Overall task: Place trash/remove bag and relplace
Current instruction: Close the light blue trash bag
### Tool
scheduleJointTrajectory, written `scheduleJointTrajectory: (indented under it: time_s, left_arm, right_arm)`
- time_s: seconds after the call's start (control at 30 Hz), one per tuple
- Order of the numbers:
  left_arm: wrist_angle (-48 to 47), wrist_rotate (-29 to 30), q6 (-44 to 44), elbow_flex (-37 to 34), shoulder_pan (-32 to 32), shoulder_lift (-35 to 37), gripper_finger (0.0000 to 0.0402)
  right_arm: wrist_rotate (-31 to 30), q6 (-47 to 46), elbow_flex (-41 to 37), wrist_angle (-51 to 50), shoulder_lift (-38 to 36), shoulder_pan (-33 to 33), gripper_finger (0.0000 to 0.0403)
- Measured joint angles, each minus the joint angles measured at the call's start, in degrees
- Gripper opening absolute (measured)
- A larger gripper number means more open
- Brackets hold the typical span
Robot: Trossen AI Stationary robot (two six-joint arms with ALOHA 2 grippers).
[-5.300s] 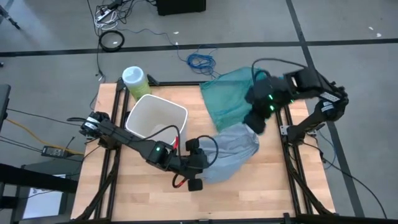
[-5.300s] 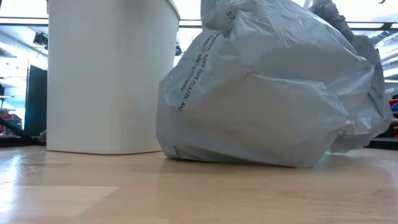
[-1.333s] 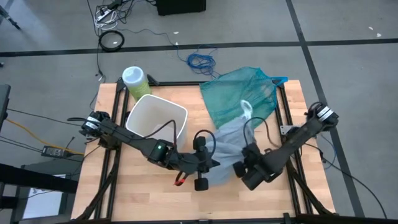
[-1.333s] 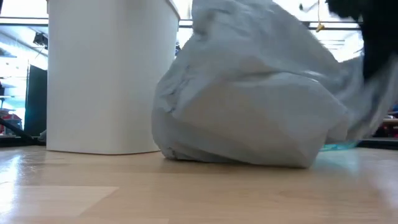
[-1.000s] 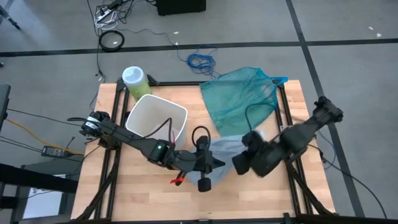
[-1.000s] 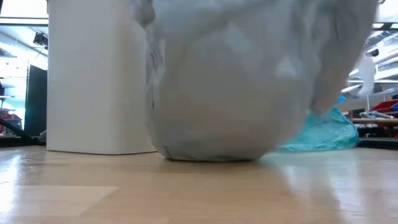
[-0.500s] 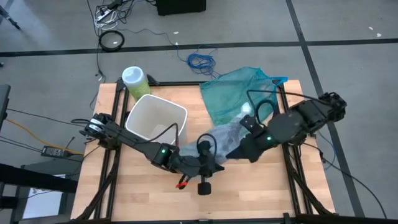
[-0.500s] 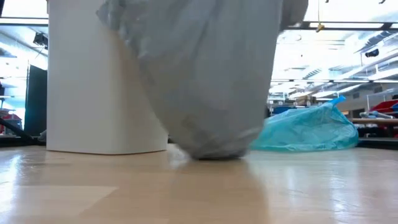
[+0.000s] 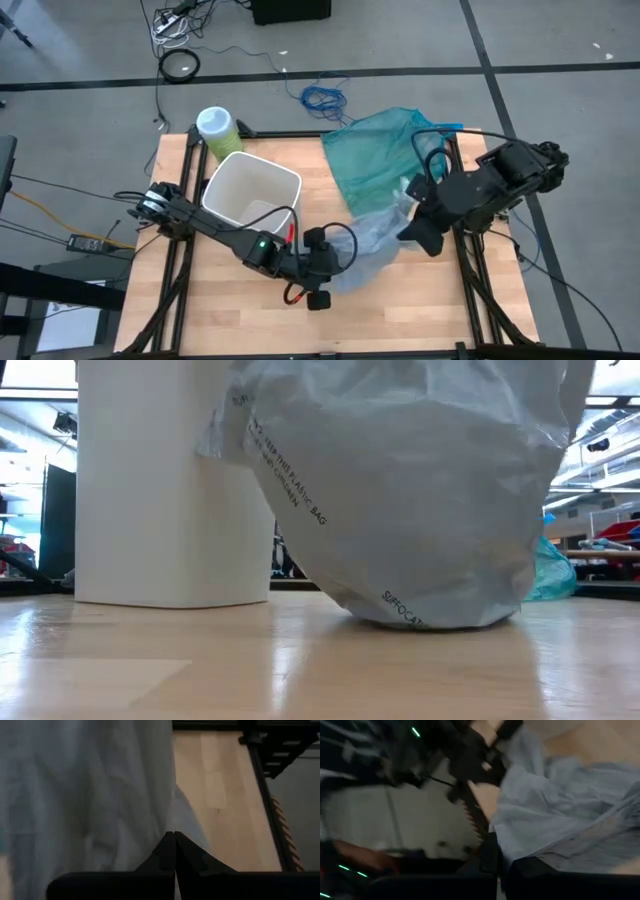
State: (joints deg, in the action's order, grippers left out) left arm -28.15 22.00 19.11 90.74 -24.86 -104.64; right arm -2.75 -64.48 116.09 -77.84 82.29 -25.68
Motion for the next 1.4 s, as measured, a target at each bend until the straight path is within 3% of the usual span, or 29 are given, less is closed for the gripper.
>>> scheduleJointTrajectory:
  time_s: [0.2,0.27,0.47,0.63,0.83,1.03,1.2,1.3,1.4]
  left_arm:
    - [-5.9,0.0,2.2,0.0,0.0,0.0,0.0005]
    - [-7.2,0.0,2.4,0.0,0.0,0.0,0.0005]
    - [-13.0,-1.1,2.3,0.0,0.0,0.0,0.0005]
    - [-18.2,-1.9,2.3,0.0,0.0,0.0,0.0005]
    - [-21.5,-2.7,2.3,0.0,0.0,0.0,0.0005]
    - [-24.0,-2.8,2.1,0.0,0.0,0.0,0.0005]
    - [-24.7,-2.8,2.1,0.0,0.1,0.0,0.0005]
    - [-24.7,-2.8,2.1,0.0,0.1,0.0,0.0005]
    - [-24.5,-2.8,2.1,0.0,0.5,0.0,0.0005]
  right_arm:
    - [-0.3,10.2,-0.2,-13.1,0.1,1.0,0.0089]
    - [-3.3,13.3,-2.4,-11.4,-0.9,1.2,0.0123]
    - [-12.6,8.8,-5.2,-11.7,-2.8,1.3,0.018]
    - [-15.9,-2.5,-8.0,-12.1,-3.1,-0.8,0.017]
    - [-16.7,-10.7,-17.8,-12.2,-2.9,-7.0,0.0144]
    - [-12.8,-24.2,-26.3,-12.1,-2.9,-14.4,0.0129]
    - [-6.0,-36.8,-31.5,-10.9,-2.9,-21.8,0.0119]
    - [-7.2,-40.3,-34.1,1.4,-2.8,-25.6,0.0114]
    - [-15.7,-39.2,-37.1,19.2,-2.6,-27.5,0.0112]
